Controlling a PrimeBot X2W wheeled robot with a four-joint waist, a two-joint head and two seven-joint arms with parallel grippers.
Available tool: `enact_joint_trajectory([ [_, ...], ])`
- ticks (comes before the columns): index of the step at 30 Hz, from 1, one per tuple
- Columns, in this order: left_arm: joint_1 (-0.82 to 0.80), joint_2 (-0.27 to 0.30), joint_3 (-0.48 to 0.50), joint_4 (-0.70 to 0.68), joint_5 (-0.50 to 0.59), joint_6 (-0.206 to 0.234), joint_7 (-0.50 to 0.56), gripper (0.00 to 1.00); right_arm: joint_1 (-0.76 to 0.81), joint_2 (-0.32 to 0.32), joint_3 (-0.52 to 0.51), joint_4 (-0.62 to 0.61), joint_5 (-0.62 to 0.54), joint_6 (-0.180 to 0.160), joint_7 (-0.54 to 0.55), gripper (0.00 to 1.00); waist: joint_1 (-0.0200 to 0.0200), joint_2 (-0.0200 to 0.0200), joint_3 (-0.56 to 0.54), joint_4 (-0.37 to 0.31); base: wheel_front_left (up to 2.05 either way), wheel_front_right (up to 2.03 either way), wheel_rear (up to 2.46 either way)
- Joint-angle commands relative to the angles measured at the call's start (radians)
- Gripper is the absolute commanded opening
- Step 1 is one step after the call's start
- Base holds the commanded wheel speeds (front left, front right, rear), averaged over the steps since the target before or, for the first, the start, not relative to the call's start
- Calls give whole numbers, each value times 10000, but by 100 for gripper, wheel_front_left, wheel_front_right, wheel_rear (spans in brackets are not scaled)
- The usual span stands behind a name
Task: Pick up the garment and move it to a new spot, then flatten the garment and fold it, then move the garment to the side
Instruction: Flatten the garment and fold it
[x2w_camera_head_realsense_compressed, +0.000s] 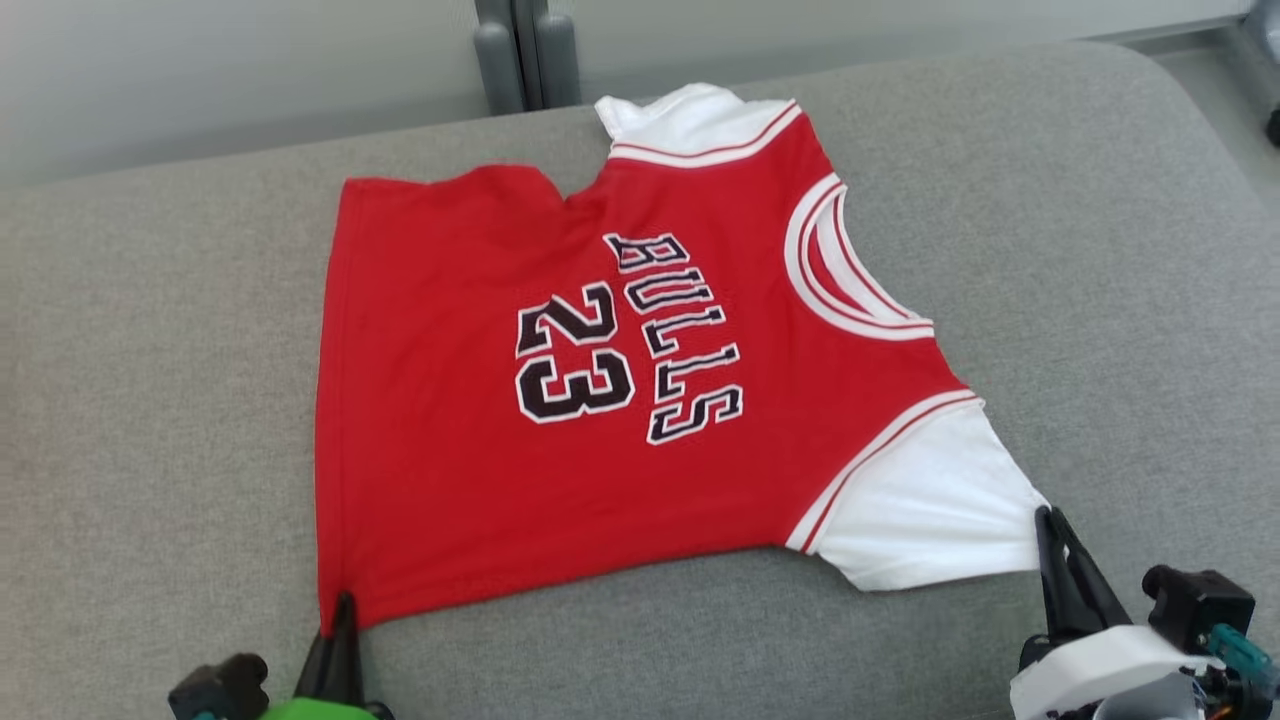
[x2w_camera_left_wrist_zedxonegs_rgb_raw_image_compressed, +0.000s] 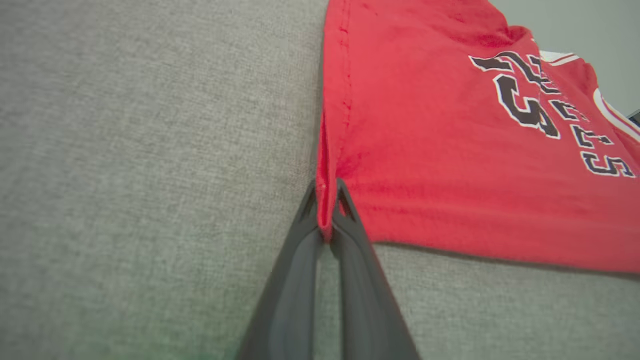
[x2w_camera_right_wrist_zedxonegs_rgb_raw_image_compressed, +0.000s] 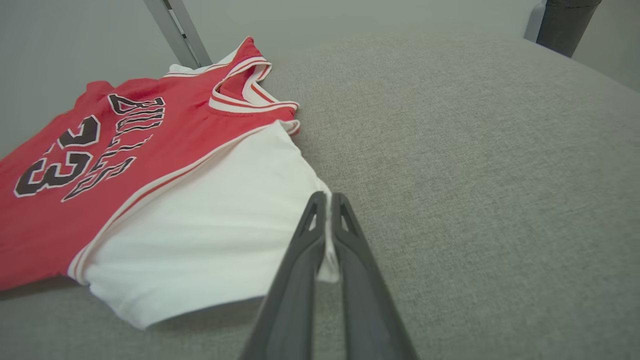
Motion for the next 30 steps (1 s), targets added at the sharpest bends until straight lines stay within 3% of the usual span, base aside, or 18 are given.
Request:
enact_joint_trajectory([
  [1, 408, 0, 77, 22, 125, 30, -1, 0, 332, -88, -49, 70, 37, -38, -21, 0, 1, 0, -769, -41, 0, 0, 0],
  [15, 1990, -292, -318, -733, 607, 30, -3, 0, 1992, -83, -438, -155, 362, -35, -23, 0, 1, 0, -1688, 355, 0, 0, 0],
  [23, 888, -303, -589, -1623, 703, 28, -3, 0, 692, -79, -68, -694, 696, -29, -21, 0, 1, 0, -1235, 342, 0, 0, 0],
  [30, -517, -240, -628, -1517, 518, 28, -2, 0, -1178, -70, 208, -593, 554, -29, -21, 0, 1, 0, -524, 317, 0, 0, 0],
])
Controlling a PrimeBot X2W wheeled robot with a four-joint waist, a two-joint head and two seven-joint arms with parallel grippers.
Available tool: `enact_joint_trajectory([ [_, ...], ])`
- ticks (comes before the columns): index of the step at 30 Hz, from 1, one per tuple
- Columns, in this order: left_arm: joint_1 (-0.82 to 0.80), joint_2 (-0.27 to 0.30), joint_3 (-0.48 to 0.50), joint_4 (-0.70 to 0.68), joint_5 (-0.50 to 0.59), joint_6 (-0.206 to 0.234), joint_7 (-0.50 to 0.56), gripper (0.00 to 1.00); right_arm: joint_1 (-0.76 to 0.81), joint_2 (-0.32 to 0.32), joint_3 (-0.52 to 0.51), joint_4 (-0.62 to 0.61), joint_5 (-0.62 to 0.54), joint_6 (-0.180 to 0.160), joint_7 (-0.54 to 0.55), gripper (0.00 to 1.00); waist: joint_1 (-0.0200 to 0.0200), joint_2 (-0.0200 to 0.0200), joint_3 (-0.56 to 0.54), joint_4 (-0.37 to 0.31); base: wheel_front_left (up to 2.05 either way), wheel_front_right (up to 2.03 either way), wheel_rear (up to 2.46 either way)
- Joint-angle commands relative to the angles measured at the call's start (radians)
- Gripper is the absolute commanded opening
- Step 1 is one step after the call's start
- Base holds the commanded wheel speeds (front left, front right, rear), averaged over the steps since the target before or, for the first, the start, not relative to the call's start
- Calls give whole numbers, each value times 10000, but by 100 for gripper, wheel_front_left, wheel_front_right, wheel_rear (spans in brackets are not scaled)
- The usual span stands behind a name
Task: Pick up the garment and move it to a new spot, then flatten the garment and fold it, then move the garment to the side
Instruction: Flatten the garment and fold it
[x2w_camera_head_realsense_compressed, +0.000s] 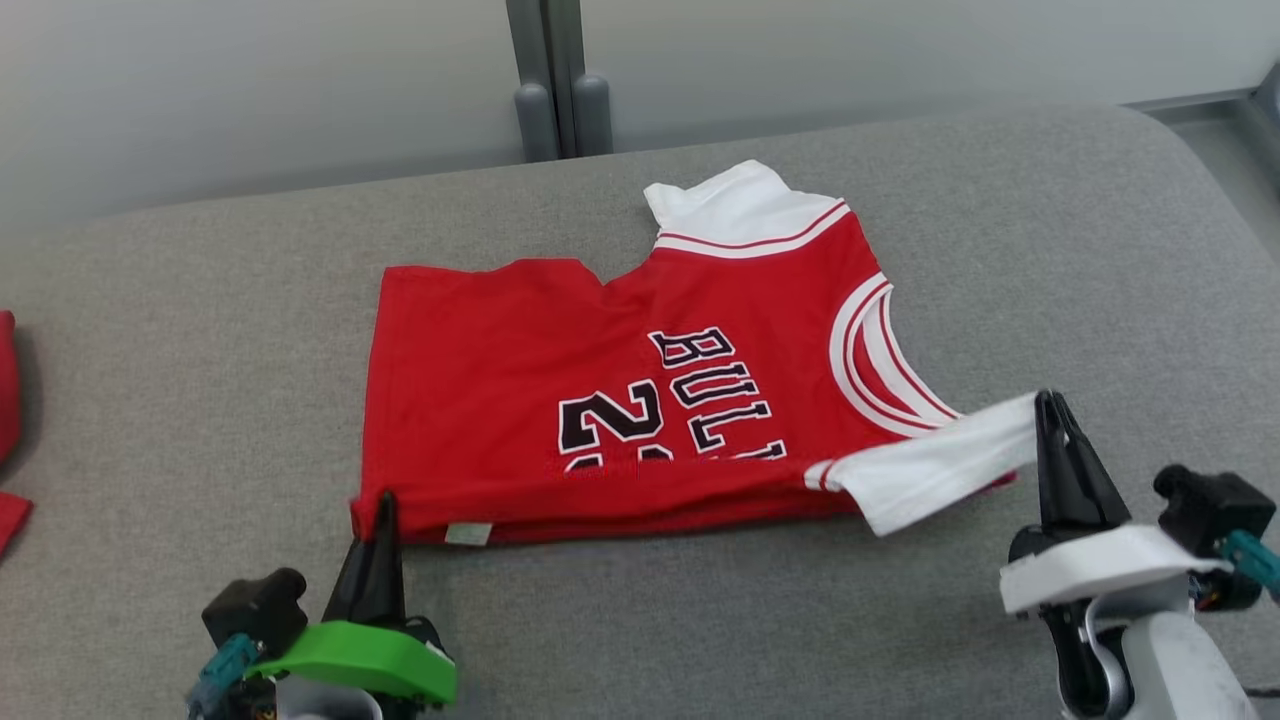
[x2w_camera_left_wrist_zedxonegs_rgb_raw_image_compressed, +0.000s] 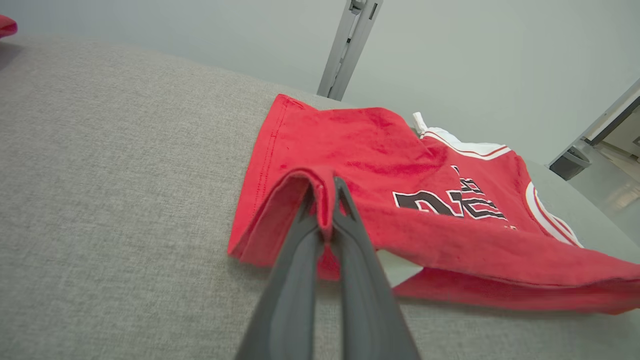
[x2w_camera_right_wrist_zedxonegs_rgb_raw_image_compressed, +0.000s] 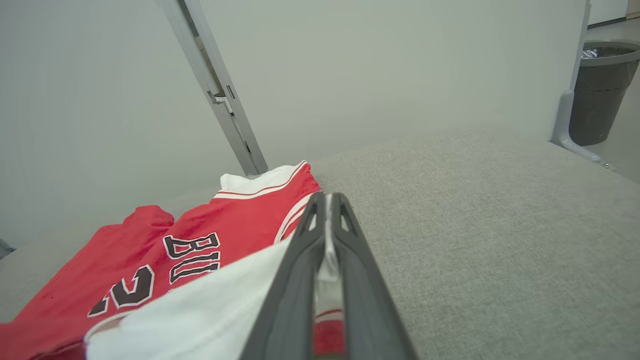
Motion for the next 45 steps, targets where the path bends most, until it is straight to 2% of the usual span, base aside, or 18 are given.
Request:
enact_joint_trajectory([
  [1, -352, 93, 47, 83, -82, 26, -3, 0, -367, -44, 18, 116, 37, -18, -20, 0, 1, -1, 398, -19, 0, 0, 0],
  [10, -1904, 538, -448, 745, -292, 26, -3, 0, -2375, -44, 117, 916, -626, -18, -20, 0, 1, -1, 1490, 115, 0, 0, 0],
  [17, -2569, 761, -492, 1339, -250, 26, -3, 0, -3239, -47, -155, 1985, -1096, -18, -18, 0, 1, -1, 1815, 177, 0, 0, 0],
  [18, -2613, 746, -399, 1369, -159, 26, -3, 31, -3317, -53, -248, 2018, -1152, -18, -20, 71, 1, -1, 1814, 190, 0, 0, 0],
  [19, -2614, 684, -230, 1415, -81, 26, -3, 90, -3358, -43, -325, 2049, -1189, -18, -20, 100, 1, -1, 1792, 208, 0, 0, 0],
  [20, -2584, 643, -97, 1459, 44, 26, -3, 100, -3358, -36, -355, 2003, -1234, -18, -18, 100, 1, -1, 1765, 215, 0, 0, 0],
  [29, -1332, 112, 1166, 1145, 992, 25, -2, 100, -2008, -39, -627, 1375, -1865, -18, -18, 100, 1, -1, 954, 188, 0, 0, 0],
  [38, 197, 12, 1230, 663, 2321, 25, -3, 100, -423, -39, -559, 1472, -1623, -18, -18, 100, 1, -1, -131, 41, 0, 0, 0],
  [45, 1060, -1, 1184, 556, 2399, 52, -3, 100, 479, -44, -498, 1643, -1528, -18, -18, 100, 1, -1, -696, -66, 0, 0, 0],
])
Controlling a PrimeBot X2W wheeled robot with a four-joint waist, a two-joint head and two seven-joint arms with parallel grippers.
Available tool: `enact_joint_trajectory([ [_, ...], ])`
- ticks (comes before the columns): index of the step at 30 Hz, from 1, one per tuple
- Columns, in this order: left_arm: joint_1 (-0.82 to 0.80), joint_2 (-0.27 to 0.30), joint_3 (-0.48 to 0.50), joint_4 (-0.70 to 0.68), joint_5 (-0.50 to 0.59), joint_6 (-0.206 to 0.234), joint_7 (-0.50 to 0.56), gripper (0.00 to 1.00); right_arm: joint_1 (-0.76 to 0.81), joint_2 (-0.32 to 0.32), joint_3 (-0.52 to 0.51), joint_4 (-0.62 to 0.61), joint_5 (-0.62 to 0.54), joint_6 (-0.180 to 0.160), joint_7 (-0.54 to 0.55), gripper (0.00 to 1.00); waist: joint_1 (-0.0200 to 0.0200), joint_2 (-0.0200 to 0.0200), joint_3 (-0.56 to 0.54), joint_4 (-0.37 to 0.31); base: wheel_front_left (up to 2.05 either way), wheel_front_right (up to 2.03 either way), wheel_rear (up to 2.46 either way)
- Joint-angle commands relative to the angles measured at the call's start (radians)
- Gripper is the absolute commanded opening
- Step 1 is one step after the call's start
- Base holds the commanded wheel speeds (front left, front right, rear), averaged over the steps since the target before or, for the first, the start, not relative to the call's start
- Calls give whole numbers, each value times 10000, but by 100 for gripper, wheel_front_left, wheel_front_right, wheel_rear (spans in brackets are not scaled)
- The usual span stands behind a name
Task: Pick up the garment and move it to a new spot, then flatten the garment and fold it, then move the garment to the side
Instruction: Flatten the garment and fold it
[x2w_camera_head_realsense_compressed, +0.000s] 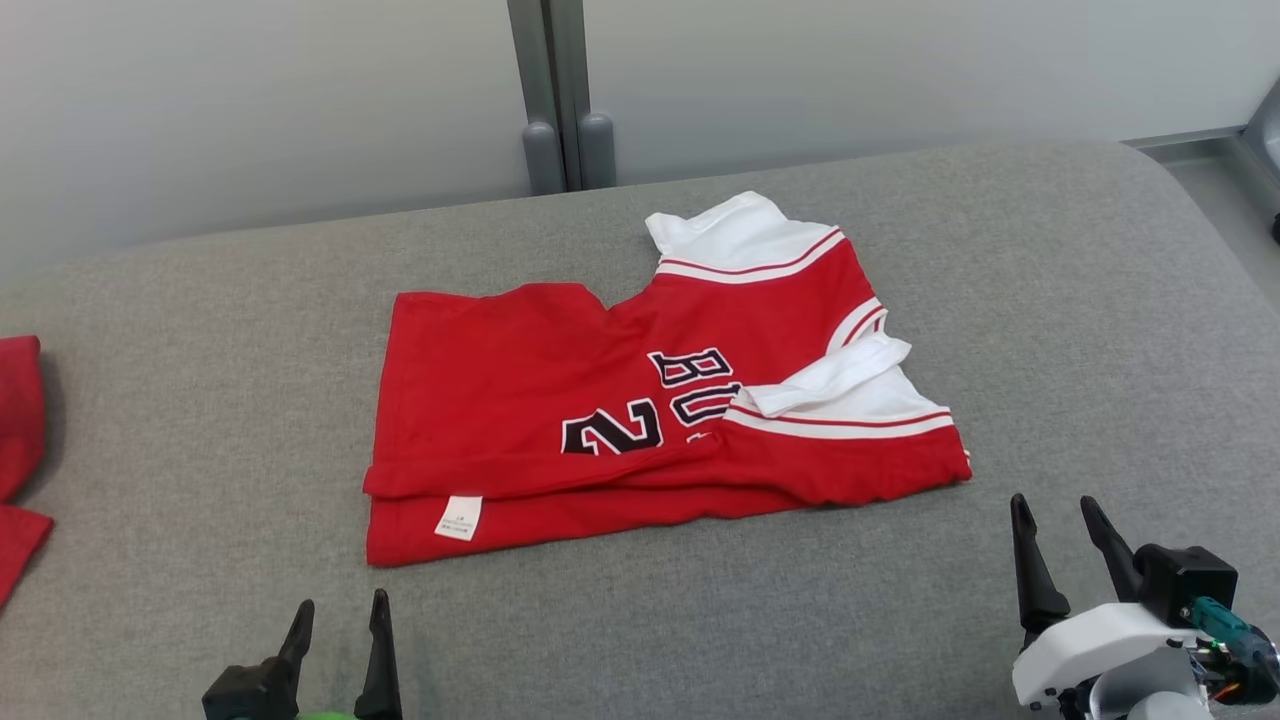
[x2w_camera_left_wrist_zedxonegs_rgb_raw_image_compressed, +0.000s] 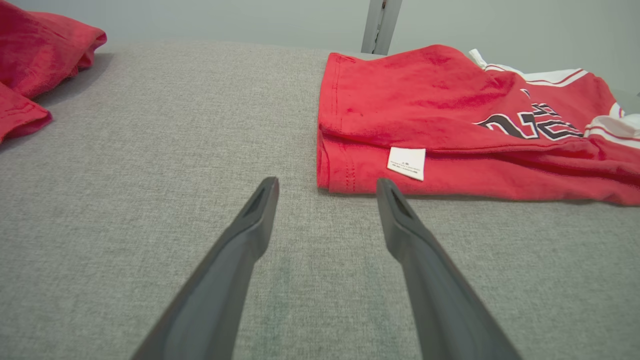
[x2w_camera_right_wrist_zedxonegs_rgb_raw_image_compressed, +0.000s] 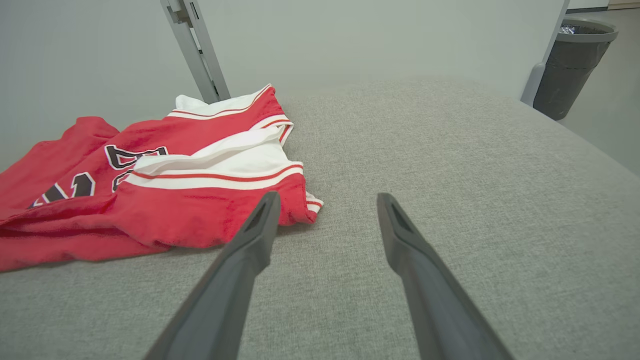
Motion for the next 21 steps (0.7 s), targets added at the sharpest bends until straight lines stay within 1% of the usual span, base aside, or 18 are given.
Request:
enact_joint_trajectory([
  [1, 198, 8, -33, -61, -23, 79, -5, 100, 210, -38, 6, 22, 32, -18, -14, 100, 0, 0, -267, -95, 0, 0, 0],
  [9, 450, 6, -268, -88, -191, 234, -5, 100, 409, -39, 29, 60, 78, -18, -14, 100, 0, 0, -305, -122, 0, 0, 0],
  [13, 76, 8, -369, 79, -244, 216, -5, 100, 144, -41, 77, 17, 73, -18, -14, 100, 0, 0, -91, -120, 0, 0, 0],
  [17, -630, 14, -190, 328, -339, 138, -5, 100, -292, -39, 120, -98, 136, -18, -14, 100, 0, 0, 522, -110, 0, 0, 0],
  [21, -1474, 12, 27, 595, -118, 72, -4, 100, -883, -39, 196, -141, 225, -18, -14, 100, 0, 0, 1243, -82, 0, 0, 0],
])
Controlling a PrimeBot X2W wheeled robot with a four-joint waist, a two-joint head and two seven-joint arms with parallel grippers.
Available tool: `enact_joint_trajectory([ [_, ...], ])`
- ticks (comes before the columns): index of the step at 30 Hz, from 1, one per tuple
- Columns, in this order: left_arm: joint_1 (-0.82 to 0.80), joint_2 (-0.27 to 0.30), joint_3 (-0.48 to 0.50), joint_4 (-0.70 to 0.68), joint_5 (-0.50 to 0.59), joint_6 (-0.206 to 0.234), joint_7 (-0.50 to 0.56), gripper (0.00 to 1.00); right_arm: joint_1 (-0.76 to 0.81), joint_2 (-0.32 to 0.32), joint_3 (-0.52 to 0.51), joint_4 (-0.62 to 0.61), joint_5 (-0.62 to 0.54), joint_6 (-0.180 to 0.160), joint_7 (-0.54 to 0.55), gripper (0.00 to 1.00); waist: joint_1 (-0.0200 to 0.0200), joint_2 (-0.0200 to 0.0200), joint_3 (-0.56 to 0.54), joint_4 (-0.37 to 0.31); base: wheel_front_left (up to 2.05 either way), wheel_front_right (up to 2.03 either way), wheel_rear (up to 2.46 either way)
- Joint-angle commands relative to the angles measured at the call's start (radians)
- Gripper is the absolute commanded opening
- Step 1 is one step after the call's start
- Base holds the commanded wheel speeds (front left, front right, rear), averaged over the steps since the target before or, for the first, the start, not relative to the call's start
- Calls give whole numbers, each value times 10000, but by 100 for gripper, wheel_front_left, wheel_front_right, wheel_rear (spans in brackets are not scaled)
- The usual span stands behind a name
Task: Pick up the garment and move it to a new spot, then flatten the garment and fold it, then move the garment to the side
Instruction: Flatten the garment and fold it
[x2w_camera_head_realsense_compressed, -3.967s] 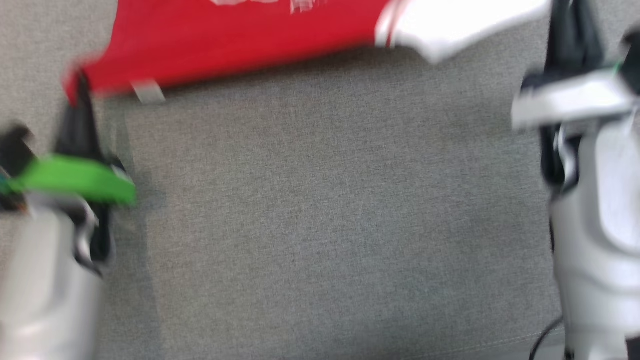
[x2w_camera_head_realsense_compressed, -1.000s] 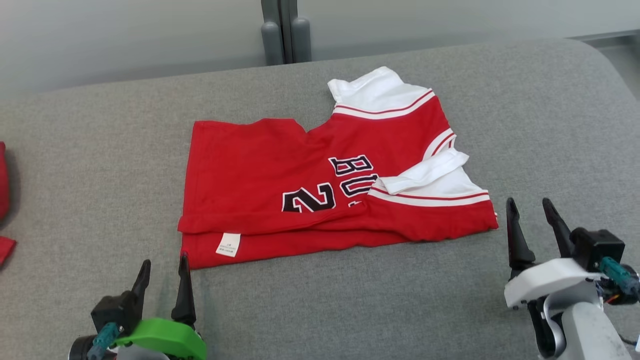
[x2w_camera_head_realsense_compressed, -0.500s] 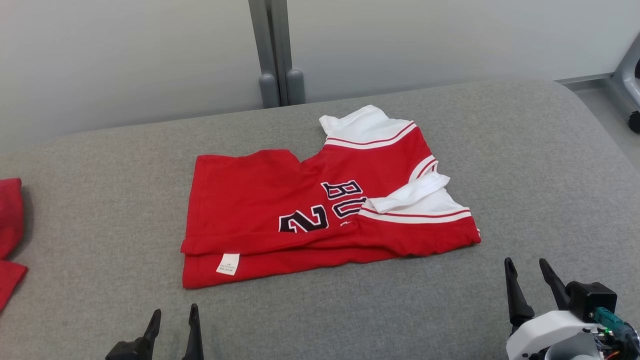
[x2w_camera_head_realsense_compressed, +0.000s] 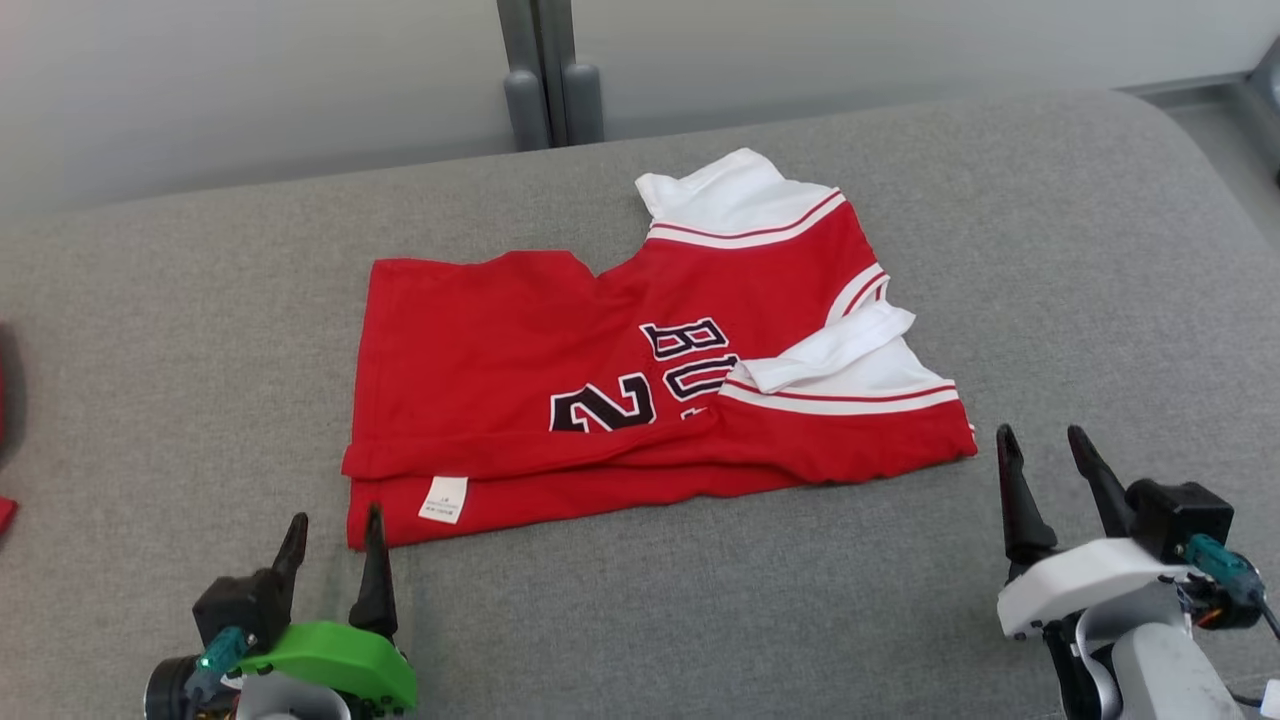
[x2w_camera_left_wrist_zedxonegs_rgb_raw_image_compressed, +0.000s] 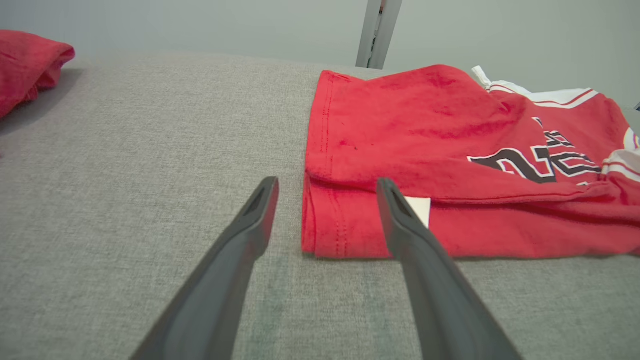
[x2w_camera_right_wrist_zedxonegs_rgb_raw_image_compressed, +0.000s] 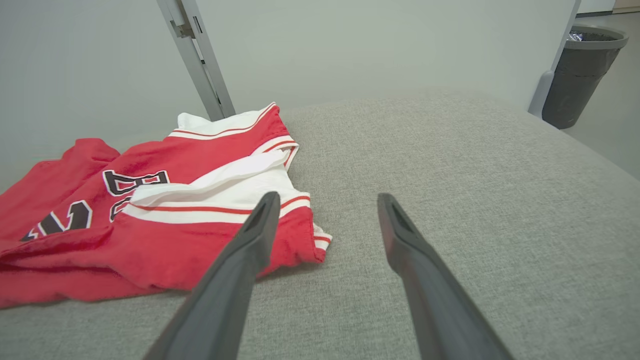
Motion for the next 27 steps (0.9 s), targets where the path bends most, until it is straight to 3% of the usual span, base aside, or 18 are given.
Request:
enact_joint_trajectory([
  [1, -344, 27, 107, 169, 82, -40, -4, 100, -289, -35, 39, -21, 58, -18, -14, 100, 0, 0, 800, 21, 0, 0, 0],
  [9, -1317, 242, -171, 1024, 44, -86, -5, 100, -1300, -35, 123, 252, -44, -18, -14, 100, 0, 0, 1738, -12, 0, 0, 0],
  [24, -1229, 257, -1036, 2320, -511, -90, 118, 100, -1621, -35, 344, 2003, -695, -18, -6, 100, 0, 0, 1958, 157, 0, 0, 0],
  [25, -1236, 267, -1141, 2426, -549, -90, 125, 100, -1620, -32, 400, 2140, -606, -18, -3, 51, 0, 0, 1952, 163, 0, 0, 0],
  [26, -1242, 282, -1303, 2584, -610, -90, 141, 100, -1634, -25, 455, 2262, -421, -18, 3, 21, 0, 0, 1946, 167, 0, 0, 0],
  [27, -1250, 299, -1467, 2690, -673, -92, 155, 100, -1660, -28, 454, 2318, -286, -18, 4, 0, 0, 0, 1943, 170, 0, 0, 0],
])
